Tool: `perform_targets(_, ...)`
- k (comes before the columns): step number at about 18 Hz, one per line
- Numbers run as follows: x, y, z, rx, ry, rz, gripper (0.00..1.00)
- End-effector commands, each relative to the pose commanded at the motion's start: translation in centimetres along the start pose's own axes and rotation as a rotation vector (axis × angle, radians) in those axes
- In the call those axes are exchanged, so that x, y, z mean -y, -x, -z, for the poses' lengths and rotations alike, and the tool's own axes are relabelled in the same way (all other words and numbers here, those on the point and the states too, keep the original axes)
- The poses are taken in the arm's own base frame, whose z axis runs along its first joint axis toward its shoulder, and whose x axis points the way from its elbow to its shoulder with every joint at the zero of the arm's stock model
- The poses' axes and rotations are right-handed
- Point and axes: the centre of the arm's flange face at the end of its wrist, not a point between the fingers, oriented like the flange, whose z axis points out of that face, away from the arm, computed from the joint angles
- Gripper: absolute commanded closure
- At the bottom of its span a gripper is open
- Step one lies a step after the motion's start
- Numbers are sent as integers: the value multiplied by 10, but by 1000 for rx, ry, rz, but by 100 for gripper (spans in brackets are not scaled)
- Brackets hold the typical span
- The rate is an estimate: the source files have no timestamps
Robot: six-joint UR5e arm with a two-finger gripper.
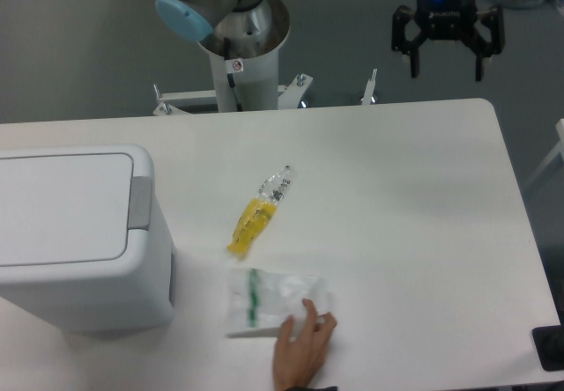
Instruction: Open the trash can
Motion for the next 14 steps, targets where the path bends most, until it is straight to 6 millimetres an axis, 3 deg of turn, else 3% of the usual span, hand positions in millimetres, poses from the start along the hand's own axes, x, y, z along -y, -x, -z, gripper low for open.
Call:
perform_targets(10, 5, -3, -3, -8, -4, -10, 0)
perform_targets(14, 30, -6, -13, -27, -22, 16, 0)
